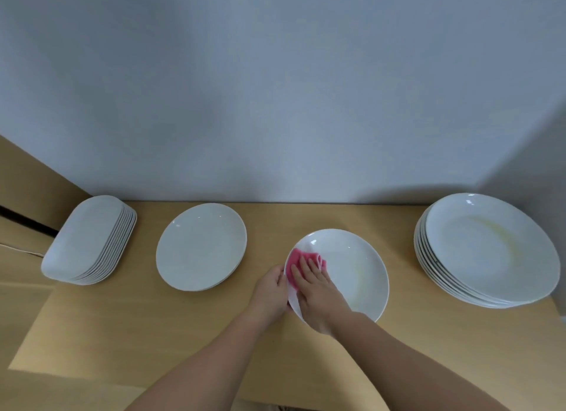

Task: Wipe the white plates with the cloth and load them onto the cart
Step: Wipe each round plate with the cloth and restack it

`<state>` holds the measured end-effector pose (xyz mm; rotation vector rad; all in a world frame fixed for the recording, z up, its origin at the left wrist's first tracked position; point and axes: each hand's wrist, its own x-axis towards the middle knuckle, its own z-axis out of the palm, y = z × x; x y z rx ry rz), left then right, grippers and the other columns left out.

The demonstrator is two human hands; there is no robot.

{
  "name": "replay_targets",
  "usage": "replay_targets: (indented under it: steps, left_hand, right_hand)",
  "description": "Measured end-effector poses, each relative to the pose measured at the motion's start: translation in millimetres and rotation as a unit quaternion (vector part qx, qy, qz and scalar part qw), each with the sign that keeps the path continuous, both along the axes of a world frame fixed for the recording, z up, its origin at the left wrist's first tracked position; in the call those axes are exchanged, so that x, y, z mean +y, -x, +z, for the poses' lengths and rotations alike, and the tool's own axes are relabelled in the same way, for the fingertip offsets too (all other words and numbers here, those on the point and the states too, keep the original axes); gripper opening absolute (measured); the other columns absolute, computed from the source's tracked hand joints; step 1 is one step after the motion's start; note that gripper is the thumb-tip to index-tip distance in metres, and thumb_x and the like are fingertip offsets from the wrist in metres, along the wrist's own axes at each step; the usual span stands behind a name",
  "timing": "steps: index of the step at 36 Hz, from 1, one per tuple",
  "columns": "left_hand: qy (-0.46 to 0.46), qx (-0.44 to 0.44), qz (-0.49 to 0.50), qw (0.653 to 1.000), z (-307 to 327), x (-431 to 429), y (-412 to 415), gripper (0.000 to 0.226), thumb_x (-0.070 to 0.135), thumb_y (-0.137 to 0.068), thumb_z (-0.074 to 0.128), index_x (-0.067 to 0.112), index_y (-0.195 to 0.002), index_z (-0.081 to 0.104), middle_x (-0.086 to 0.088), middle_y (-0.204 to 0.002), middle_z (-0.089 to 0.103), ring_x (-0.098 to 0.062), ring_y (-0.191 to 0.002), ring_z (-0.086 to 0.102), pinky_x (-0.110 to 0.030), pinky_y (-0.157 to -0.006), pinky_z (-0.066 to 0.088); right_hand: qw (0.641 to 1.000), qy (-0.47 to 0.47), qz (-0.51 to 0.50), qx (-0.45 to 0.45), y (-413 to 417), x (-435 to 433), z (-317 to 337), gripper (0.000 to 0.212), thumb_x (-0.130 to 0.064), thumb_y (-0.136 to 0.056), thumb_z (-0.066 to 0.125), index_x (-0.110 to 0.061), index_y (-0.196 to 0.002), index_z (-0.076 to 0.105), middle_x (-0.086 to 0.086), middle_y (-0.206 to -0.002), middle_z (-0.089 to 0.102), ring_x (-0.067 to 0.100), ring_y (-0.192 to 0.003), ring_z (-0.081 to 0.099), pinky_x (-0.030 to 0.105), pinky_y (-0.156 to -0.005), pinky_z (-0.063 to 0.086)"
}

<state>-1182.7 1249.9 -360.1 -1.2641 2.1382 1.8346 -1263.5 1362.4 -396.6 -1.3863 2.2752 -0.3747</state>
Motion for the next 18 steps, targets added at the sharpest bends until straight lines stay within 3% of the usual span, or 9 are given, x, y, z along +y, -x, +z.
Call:
replay_targets:
  steps: [2,4,7,13,18]
  left_hand:
    - [0.017,-0.007,0.0,1.0,-0.1,-0.2,2.5,0.025,0.019,-0.102,0.04,0.031,-0.109,0.06,0.0,-0.107,0.069,-0.019,-0.098,0.067,-0.046,-0.086,0.056]
    - [0.043,-0.015,0.004,0.999,-0.6,-0.2,4.8,0.025,0.019,-0.102,0.039,0.026,-0.111,0.062,0.002,-0.106,0.068,-0.015,-0.098,0.065,-0.039,-0.089,0.055]
    - [0.074,-0.02,0.009,0.997,-0.6,-1.0,7.4,0.026,0.02,-0.102,0.041,0.02,-0.113,0.065,0.009,-0.099,0.066,-0.005,-0.093,0.062,-0.022,-0.083,0.048]
    - [0.098,-0.061,-0.011,0.993,-0.6,0.0,13.7,0.028,0.012,-0.1,0.038,0.018,-0.093,0.065,0.0,-0.093,0.068,-0.015,-0.087,0.063,-0.028,-0.076,0.049]
    - [0.133,-0.092,-0.027,0.986,0.0,-0.5,20.7,0.028,0.008,-0.097,0.036,0.02,-0.082,0.057,0.003,-0.083,0.06,-0.012,-0.075,0.055,-0.024,-0.058,0.04]
  right_hand:
    - [1.0,0.011,0.007,-0.018,-3.3,4.9,1.1,0.059,-0.027,-0.101,0.021,-0.016,-0.153,-0.005,0.002,-0.159,-0.017,0.015,-0.136,-0.034,0.031,-0.114,-0.022]
    - [0.999,0.018,0.017,-0.037,-4.7,9.5,4.6,0.057,-0.026,-0.103,0.02,-0.018,-0.153,-0.005,-0.003,-0.158,-0.018,0.012,-0.136,-0.032,0.026,-0.112,-0.023]
    - [0.997,0.036,0.037,-0.062,-7.6,16.9,10.6,0.055,-0.029,-0.105,0.019,-0.022,-0.153,-0.007,-0.01,-0.155,-0.021,0.011,-0.143,-0.024,0.022,-0.11,-0.025]
    - [0.994,0.025,0.07,-0.079,-8.3,34.6,16.0,0.06,-0.014,-0.101,0.025,-0.025,-0.154,-0.001,-0.012,-0.158,-0.015,0.005,-0.142,-0.024,0.023,-0.114,-0.02]
    - [0.992,0.008,0.099,-0.078,-1.8,49.1,12.9,0.067,-0.003,-0.096,0.032,-0.026,-0.154,0.006,-0.011,-0.16,-0.006,0.002,-0.139,-0.023,0.019,-0.11,-0.02]
